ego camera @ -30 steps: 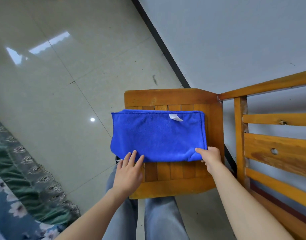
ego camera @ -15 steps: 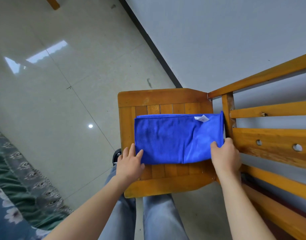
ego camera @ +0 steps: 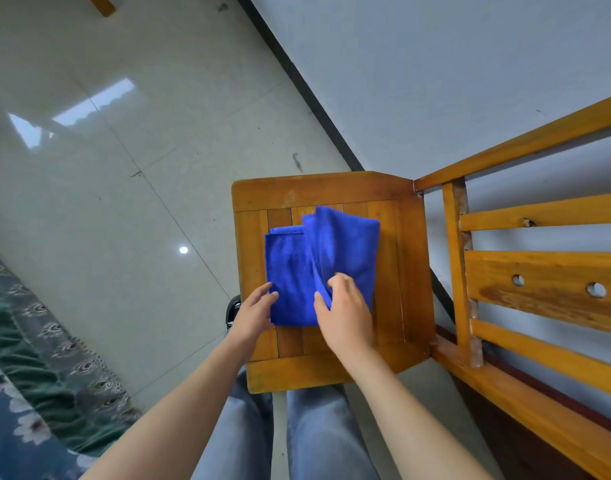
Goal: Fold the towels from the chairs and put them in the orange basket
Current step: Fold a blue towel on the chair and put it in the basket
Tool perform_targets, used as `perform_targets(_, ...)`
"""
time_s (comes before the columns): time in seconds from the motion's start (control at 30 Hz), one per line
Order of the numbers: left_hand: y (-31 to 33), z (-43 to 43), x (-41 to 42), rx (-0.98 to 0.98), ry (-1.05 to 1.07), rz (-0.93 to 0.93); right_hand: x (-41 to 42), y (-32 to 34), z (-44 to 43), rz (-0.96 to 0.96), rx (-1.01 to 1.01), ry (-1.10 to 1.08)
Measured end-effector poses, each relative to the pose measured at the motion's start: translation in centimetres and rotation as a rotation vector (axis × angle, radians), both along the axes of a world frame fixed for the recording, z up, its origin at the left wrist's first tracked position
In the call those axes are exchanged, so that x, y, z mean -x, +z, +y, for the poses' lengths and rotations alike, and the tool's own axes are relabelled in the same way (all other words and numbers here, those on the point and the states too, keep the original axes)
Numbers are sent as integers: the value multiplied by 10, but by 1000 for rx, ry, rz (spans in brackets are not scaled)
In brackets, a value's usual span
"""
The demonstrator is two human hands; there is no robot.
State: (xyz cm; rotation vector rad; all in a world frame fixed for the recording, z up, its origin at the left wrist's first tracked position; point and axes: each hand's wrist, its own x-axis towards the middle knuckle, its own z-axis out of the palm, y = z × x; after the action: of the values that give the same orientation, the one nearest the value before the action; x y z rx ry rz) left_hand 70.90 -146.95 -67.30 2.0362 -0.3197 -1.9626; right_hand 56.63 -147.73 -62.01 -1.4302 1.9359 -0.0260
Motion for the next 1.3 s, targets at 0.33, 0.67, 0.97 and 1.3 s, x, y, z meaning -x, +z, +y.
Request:
perform_targets(0.33,-4,-2,-3,-67,150,69,-19,1,2,-59,84,194)
perform_targets(0.67,-2,-6,2,193,-45,-310,3,-24,5,-85,-143,265)
perform_targets(0.97,-19,-39,27,774,-1390,-766,44,-52,-25,318,13,607)
perform_targets(1.3,-18,-40,38,635,-1377,-982,54,-55,-43,226,-37,561)
